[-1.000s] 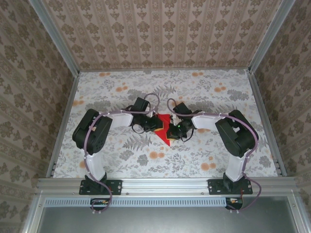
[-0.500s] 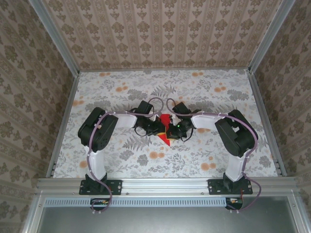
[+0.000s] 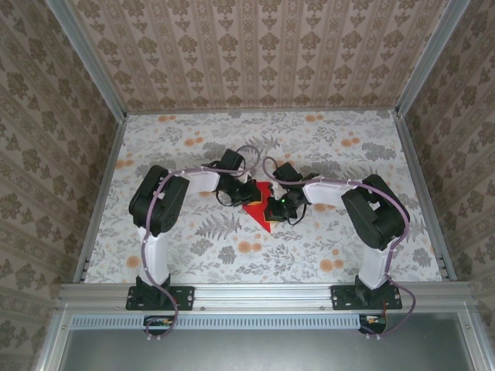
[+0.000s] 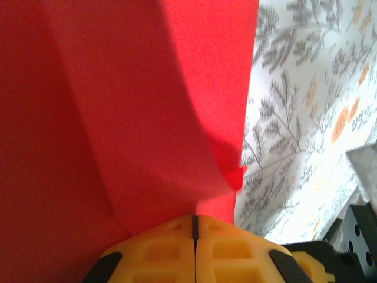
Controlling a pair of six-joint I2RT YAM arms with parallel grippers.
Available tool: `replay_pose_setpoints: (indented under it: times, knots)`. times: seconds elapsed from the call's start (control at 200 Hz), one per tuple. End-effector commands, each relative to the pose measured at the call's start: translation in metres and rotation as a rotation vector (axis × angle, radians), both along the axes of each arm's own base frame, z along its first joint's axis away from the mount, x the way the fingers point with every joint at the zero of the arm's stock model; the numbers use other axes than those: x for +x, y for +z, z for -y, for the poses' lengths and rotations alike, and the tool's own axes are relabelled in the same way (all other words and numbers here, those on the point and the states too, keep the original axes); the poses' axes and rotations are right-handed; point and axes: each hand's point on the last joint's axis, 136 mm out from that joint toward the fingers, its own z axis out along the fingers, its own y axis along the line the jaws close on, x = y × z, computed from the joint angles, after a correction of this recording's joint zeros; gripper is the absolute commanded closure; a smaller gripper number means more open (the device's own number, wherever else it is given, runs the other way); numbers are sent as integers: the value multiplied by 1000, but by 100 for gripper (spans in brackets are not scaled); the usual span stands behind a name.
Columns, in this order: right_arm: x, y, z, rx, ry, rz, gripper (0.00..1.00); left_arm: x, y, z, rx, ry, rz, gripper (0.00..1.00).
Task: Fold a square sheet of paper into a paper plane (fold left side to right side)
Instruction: Fourth fold the wing at the center of the table.
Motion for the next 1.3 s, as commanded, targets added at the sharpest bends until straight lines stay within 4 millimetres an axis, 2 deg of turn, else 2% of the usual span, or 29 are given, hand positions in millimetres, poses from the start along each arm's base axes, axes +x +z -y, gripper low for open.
replay_pose_setpoints:
  times: [0.0, 0.345, 0.37, 0.51, 0.705, 0.8, 0.905, 1.005, 1.125, 1.205, 1.295]
  knots:
    - [-34, -42, 44, -232, -1, -130, 100, 24, -16, -20, 85, 35, 49, 94]
    - [-38, -41, 45, -229, 5, -136, 100, 66, -21, -38, 87, 66, 105, 93]
    - [-38, -41, 45, -229, 5, -136, 100, 77, -20, -48, 88, 95, 107, 93]
    - [-40, -39, 45, -223, 5, -137, 100, 95, -25, -58, 87, 114, 110, 93]
    - [-40, -37, 44, -217, 4, -133, 100, 115, -28, -70, 89, 138, 115, 92]
    - [-37, -34, 40, -198, 2, -123, 100, 121, -24, -72, 78, 141, 125, 92]
    - [-30, -28, 29, -139, -6, -95, 100, 124, -10, -74, 58, 141, 151, 89]
    - [-15, -13, 13, -50, -24, -38, 98, 127, 15, -82, 41, 152, 199, 84]
    - [8, 18, -4, 70, -54, 85, 87, 124, 52, -99, 19, 184, 259, 77]
    - [27, 44, -5, 125, -87, 196, 78, 113, 71, -106, 15, 195, 287, 72]
    - [46, 73, 4, 158, -125, 316, 66, 94, 80, -108, -1, 205, 280, 69]
